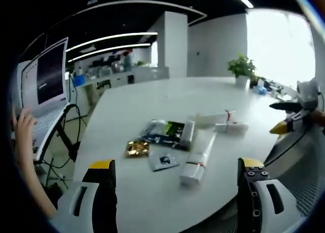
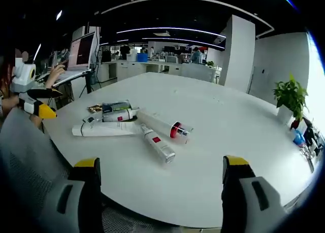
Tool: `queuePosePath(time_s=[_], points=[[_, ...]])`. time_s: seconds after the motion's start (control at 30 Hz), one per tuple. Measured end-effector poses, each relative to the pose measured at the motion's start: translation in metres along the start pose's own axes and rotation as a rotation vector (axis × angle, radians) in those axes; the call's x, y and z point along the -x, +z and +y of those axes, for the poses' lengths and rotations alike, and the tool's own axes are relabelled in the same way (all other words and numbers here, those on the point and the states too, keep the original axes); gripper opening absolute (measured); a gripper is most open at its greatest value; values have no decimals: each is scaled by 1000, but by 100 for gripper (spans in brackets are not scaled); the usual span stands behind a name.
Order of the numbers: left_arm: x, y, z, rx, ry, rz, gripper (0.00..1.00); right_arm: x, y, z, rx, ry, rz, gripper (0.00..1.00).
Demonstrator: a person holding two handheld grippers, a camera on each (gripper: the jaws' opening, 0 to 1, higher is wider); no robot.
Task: Arrange the skincare products in the storage area until every visible bottle or jar stands upright without overlapping.
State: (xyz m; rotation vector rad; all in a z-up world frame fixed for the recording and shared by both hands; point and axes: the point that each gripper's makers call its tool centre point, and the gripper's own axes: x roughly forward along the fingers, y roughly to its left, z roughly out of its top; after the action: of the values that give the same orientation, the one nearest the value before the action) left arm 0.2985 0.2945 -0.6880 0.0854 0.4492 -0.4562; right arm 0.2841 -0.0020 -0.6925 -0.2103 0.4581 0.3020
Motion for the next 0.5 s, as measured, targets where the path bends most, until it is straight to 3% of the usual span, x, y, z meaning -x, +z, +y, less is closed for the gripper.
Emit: queuePosePath(time_s=[0.5], points=[[-1, -4, -3, -4, -4, 26, 97, -1, -4, 0, 9, 0, 25, 100]])
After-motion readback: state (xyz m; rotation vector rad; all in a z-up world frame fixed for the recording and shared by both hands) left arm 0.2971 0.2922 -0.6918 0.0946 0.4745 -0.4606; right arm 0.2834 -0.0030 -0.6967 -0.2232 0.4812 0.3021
